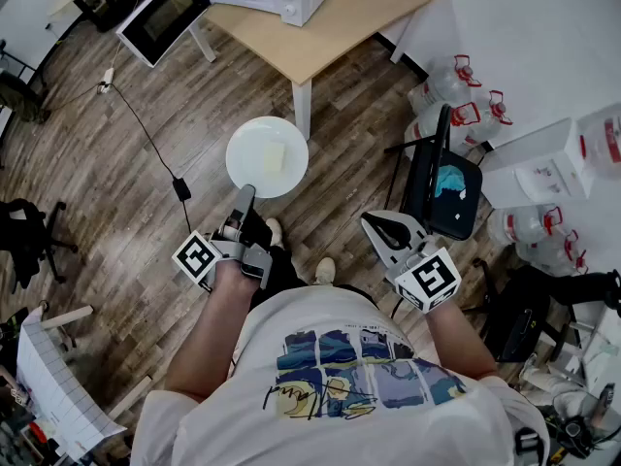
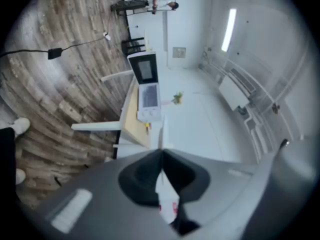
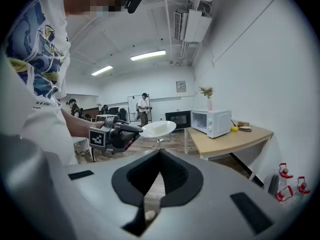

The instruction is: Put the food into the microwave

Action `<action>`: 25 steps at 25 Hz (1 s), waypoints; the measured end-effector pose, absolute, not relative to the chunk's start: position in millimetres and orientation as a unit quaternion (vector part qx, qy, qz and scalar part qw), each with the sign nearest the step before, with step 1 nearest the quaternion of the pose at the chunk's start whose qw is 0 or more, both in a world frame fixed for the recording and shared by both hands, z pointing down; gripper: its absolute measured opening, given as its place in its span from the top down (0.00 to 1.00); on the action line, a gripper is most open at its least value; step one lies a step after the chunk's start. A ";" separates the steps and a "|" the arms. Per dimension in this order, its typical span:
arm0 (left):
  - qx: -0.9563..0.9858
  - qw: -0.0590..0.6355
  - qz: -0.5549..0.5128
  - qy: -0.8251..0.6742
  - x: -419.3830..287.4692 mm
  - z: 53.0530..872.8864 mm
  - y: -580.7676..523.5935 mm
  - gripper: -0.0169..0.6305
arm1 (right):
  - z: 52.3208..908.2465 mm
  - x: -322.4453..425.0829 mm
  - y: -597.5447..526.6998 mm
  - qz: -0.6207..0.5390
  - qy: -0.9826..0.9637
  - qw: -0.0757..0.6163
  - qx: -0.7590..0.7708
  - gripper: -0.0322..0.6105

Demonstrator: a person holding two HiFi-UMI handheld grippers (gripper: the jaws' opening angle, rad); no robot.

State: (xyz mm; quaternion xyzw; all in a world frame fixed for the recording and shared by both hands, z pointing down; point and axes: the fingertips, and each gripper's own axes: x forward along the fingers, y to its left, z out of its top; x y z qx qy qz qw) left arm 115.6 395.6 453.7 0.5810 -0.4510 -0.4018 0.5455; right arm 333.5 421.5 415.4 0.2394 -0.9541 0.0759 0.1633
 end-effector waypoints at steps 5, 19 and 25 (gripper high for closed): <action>0.577 0.542 -0.406 -0.455 90.4 461.6 355.3 0.95 | 419.0 308.4 376.8 0.066 -0.955 0.165 0.236 0.94; 0.604 0.540 -0.383 -0.442 0.8 466.0 187.4 0.95 | 392.1 193.1 211.6 0.043 -0.956 0.146 0.251 0.87; 0.592 0.539 -0.390 -0.455 -27.3 476.4 124.1 0.95 | 399.4 172.1 155.3 0.056 -0.955 0.152 0.247 0.89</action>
